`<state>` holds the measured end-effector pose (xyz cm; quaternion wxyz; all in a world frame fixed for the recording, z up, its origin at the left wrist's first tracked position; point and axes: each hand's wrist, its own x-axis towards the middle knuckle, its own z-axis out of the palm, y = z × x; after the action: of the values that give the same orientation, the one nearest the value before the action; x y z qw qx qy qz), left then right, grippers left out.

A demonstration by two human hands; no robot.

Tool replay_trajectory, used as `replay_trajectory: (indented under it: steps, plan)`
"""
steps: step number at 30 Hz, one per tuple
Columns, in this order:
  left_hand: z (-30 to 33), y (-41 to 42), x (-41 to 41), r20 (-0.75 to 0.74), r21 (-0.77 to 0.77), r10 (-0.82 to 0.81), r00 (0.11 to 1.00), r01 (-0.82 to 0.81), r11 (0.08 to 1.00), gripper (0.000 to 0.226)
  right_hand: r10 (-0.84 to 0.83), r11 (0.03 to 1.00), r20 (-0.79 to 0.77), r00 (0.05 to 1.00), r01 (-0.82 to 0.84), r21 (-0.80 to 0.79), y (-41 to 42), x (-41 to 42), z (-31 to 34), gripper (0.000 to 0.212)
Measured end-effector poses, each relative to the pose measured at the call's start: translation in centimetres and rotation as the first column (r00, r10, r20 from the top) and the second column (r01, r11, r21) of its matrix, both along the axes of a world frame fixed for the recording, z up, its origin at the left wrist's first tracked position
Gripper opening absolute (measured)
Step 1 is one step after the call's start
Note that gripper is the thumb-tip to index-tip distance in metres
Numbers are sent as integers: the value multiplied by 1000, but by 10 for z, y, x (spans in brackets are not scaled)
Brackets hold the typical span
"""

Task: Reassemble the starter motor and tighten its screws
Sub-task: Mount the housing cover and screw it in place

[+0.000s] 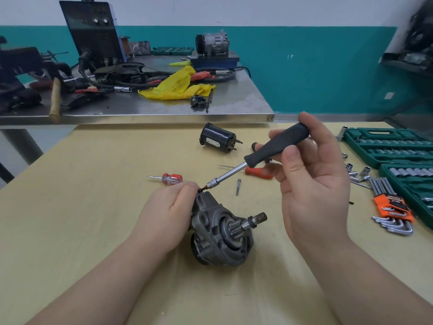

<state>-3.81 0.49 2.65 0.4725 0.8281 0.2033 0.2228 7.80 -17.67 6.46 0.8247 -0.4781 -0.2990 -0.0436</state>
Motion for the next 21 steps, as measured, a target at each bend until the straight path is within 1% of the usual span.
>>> replay_trajectory:
  steps: [3,7,10,12,14,18,21]
  plan:
    - [1,-1,0,1,3,1,1000,-1,1000,39,-28,1000,-31,999,28,-1,1,1,0,36]
    - [1,-2,-1,-1,47,-2,1000,2,999,38,-71,997,-28,997,72,19,1,0,1,36]
    - [0,-1,-1,-2,51,0,1000,0,999,38,-35,999,13,999,35,-5,2,1,-2,34]
    - [0,-2,-1,-6,53,10,1000,-10,999,40,-15,1000,35,999,15,-17,0,2,-6,38]
    - [1,-2,-1,-1,47,10,1000,-10,999,41,-30,999,38,999,31,-20,0,1,-5,40]
    - [2,-3,-1,-1,76,-1,1000,1,997,39,-83,997,7,997,83,9,2,-1,-1,38]
    - [2,-4,-1,-6,69,1,1000,0,998,38,-88,996,-23,996,88,18,1,-1,0,32]
